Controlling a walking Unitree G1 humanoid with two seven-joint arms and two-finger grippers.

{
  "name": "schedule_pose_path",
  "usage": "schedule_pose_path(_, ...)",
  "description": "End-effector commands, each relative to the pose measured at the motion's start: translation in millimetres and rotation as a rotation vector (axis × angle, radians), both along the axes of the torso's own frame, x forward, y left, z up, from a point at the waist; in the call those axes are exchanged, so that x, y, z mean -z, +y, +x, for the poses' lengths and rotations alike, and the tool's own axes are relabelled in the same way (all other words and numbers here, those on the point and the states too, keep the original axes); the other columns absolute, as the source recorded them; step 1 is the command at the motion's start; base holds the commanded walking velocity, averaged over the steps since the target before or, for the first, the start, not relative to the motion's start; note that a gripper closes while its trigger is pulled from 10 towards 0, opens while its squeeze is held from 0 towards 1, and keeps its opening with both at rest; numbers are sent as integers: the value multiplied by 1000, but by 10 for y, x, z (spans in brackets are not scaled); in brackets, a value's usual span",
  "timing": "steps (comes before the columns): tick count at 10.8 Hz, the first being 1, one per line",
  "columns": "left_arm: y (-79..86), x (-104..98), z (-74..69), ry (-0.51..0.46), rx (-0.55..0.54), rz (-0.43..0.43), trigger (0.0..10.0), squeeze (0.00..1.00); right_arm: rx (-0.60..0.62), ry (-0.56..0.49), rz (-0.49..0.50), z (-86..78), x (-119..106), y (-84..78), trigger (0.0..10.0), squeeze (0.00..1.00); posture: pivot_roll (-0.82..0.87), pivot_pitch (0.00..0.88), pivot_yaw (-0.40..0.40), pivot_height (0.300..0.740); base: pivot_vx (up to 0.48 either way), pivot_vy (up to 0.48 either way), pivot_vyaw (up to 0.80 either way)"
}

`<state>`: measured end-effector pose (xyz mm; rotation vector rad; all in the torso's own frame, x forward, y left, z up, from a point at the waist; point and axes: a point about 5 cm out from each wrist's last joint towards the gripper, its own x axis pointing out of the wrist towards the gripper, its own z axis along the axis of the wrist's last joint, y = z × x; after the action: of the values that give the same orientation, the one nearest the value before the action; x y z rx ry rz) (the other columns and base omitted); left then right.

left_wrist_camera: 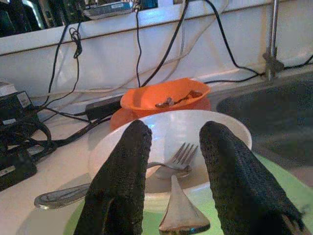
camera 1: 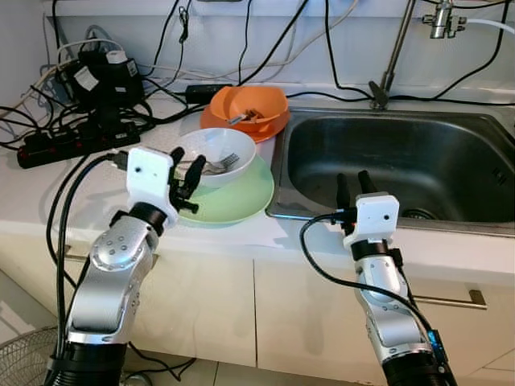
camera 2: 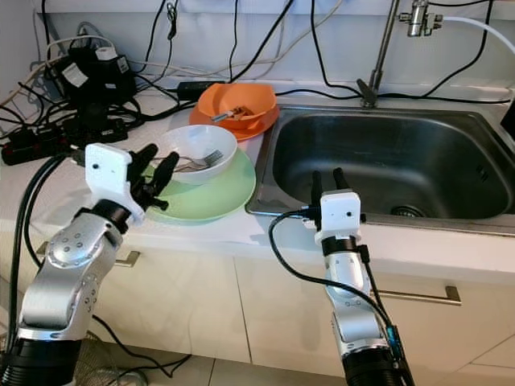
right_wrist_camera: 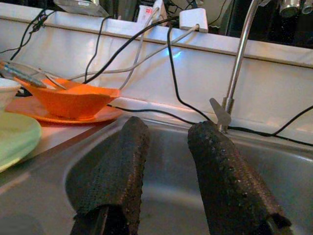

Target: Kitchen organization

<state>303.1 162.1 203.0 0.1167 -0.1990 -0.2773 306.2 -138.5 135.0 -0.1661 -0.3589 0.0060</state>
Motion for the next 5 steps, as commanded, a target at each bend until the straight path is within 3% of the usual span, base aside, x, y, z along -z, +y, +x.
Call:
schedule_pose_path(1, 9, -94, -18, -29, 10, -14, 10000, 1000, -8, -4, -2, 18, -26, 21, 10000, 0, 89, 9, 84, 740, 0, 0, 0)
schedule_pose_path(2, 15, -197, -76, -60, 68, -58, 10000, 0, -7, -4, 0, 17, -25, 25, 10000, 0, 88, 9, 86, 740, 0, 0, 0)
schedule_pose_path(5, 179, -392, -98, -120, 38, -143, 10000, 0, -6, -3, 3, 23, -23, 29, 10000, 0, 95, 9, 85, 740, 0, 0, 0)
